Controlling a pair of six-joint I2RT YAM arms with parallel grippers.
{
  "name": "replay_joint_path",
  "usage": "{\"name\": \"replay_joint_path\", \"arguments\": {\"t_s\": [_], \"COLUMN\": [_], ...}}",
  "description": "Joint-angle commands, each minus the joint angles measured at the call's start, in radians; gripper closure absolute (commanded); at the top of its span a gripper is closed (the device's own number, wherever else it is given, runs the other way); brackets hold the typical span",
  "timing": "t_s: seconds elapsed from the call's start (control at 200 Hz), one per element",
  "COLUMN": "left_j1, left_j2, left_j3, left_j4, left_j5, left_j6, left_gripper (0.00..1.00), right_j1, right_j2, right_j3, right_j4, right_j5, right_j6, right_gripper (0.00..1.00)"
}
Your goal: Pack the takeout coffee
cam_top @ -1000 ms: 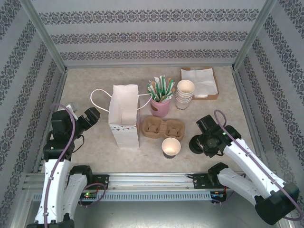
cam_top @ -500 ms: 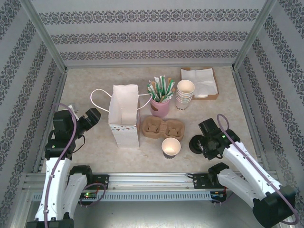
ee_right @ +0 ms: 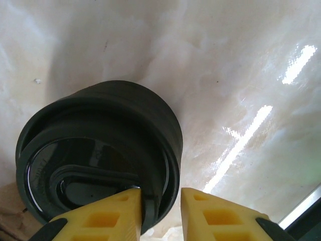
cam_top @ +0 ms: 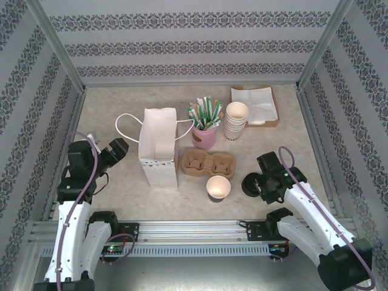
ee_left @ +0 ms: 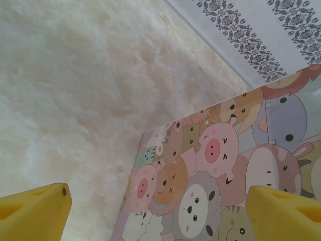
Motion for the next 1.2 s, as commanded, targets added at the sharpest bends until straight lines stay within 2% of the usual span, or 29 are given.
{"name": "replay_joint_path", "arguments": {"t_s": [0.0,0.275,0.804,0.939,1.194], "left_j1": [-0.010,-0.009,-0.010,-0.009,-0.009], "left_j2": [-0.004,-0.004,-0.005,-0.005,-0.010], "left_j3": [-0.005,0.004,0.031,0.053,0.091], "left_j4": [0.039,0.032,0.010,-0.016,-0.067], "left_j5": [0.002,0.006,0.000,-0.027,-0.033], "left_j6": [0.006,0.004,0.021,0.044,0.086], "left_gripper": [0.09,0.09,0.09,0.09,0.10], "right_j1": [-0.014,-0.025,-0.035,-0.036,-0.024], "right_j2": [-0.007,-0.007,-0.048,-0.044,-0.002], "right_j3": [-0.012,-0.001,0.121,0.169,0.345], "right_j4": [-0.003,0.002,-0.083,-0.080,-0.162], "right_j5": [0.004,0.006,0.037,0.036,0.003], "right_j6": [-0.023,-0.047,-0.180,-0.303,-0.677], "right_gripper": [0.75,0.83,0.87,0.92,1.00]}}
